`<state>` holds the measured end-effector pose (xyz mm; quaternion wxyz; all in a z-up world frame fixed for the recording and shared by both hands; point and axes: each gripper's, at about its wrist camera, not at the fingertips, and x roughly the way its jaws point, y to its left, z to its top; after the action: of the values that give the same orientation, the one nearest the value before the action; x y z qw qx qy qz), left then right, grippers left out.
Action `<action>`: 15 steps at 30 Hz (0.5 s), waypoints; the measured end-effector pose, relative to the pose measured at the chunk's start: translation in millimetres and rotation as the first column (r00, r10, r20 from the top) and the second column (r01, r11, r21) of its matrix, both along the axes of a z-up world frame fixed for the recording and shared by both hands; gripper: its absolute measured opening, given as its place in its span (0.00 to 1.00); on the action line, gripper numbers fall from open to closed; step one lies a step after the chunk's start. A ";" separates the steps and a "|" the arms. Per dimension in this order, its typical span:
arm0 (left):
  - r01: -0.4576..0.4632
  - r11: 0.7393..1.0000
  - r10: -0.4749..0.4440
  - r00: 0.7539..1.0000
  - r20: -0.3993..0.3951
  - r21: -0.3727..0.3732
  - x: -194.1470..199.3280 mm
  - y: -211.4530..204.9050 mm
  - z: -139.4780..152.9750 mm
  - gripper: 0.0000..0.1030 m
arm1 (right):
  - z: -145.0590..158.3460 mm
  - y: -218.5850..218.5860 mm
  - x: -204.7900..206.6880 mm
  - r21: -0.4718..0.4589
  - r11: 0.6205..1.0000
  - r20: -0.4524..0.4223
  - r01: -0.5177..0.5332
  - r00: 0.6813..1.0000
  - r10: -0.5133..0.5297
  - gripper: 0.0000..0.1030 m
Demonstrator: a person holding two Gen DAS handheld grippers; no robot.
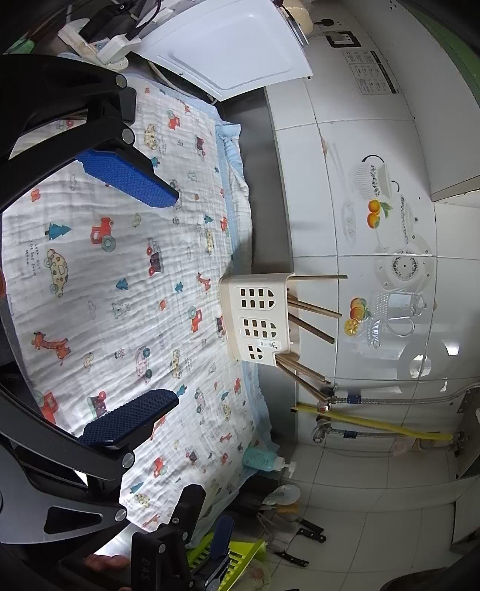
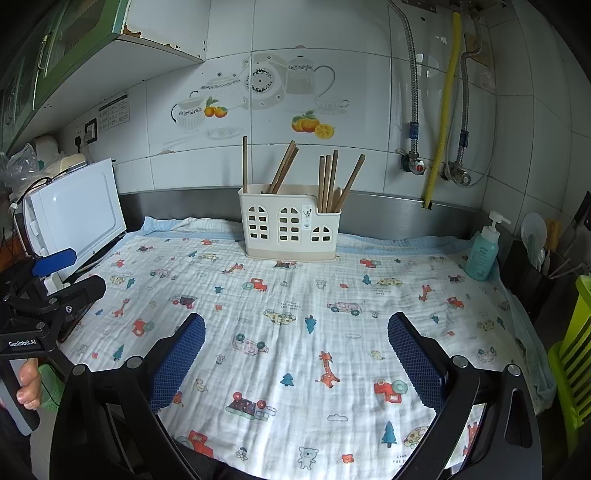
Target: Organize utensils
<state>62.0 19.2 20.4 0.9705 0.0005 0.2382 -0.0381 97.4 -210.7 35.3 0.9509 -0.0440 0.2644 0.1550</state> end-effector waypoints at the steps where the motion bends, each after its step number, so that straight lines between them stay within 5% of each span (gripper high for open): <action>1: -0.002 1.000 0.002 1.000 0.000 0.000 0.0 -0.3 0.0 0.95 | 0.1 -0.1 0.0 0.001 1.000 -0.001 -0.001 1.000 0.001 0.93; 15: -0.001 1.000 0.001 1.000 -0.007 0.003 1.4 -2.0 -0.7 0.95 | 0.8 -0.5 -0.2 0.007 1.000 0.000 -0.002 1.000 0.002 0.93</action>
<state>63.4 17.2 19.7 0.9696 0.0019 0.2417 -0.0371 97.1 -211.2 36.1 0.9508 -0.0407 0.2640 0.1566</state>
